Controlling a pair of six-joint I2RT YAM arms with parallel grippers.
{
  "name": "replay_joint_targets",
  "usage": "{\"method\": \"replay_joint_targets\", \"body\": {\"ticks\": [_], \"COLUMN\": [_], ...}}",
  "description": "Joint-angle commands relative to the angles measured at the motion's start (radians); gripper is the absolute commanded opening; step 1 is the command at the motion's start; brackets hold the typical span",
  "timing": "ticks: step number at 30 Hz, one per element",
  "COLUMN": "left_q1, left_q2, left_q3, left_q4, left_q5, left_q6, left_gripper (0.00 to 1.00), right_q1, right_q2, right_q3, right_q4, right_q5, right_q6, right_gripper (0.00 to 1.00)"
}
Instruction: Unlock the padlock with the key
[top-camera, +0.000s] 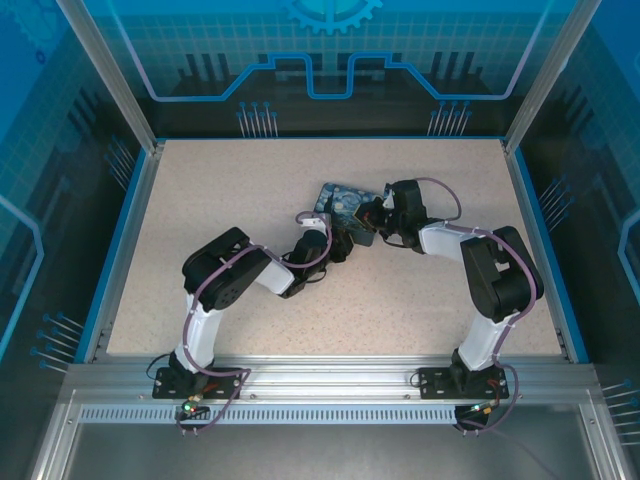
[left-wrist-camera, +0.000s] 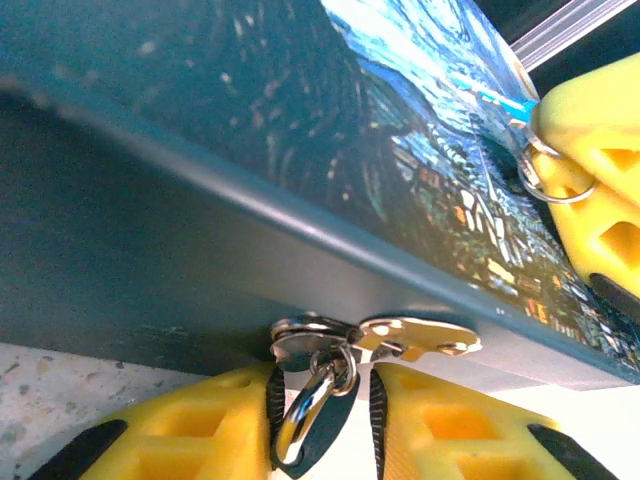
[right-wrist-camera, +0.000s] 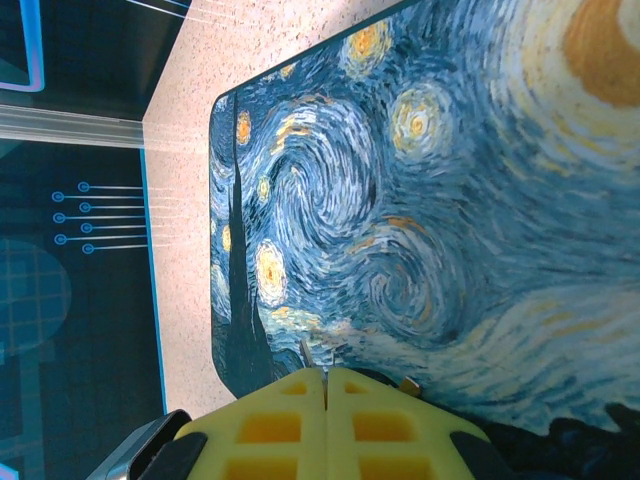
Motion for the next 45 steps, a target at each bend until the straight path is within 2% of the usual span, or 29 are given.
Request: {"method": "replay_joint_targets", "body": {"ticks": [1,19,22,27,34,41,45], "left_q1": [-0.003,-0.003,0.000,0.018,0.057,0.105,0.109], "left_q2": [0.043,0.031,0.013,-0.057,-0.174,-0.205,-0.224], "left_q3": [0.016,0.014,0.009,0.005,0.044,0.055,0.087], "left_q4": [-0.052,-0.062,-0.070,-0.095,-0.238,-0.246,-0.271], "left_q5": [-0.003,0.008,0.026,0.152,0.340,0.437,0.463], "left_q6": [0.024,0.030,0.024,-0.040,-0.149,-0.333,-0.388], "left_gripper": [0.29,0.10,0.01,0.00,0.00,0.00,0.00], "right_q1": [-0.004,-0.007,-0.007,-0.017,-0.063,-0.112,-0.128], "right_q2": [0.042,0.036,0.033,0.026,-0.031,-0.150,-0.259], "right_q3": [0.000,0.001,0.004,0.028,0.063,0.090,0.053], "right_q4": [-0.068,-0.074,-0.074,-0.081,-0.086,-0.088,-0.095], "right_q5": [-0.009,-0.015,-0.016,-0.037,-0.080,-0.130,-0.157], "right_q6": [0.009,0.013,0.013,0.005,-0.001,0.012,0.022], "right_gripper": [0.00,0.00,0.00,0.00,0.00,0.00,0.00]}}
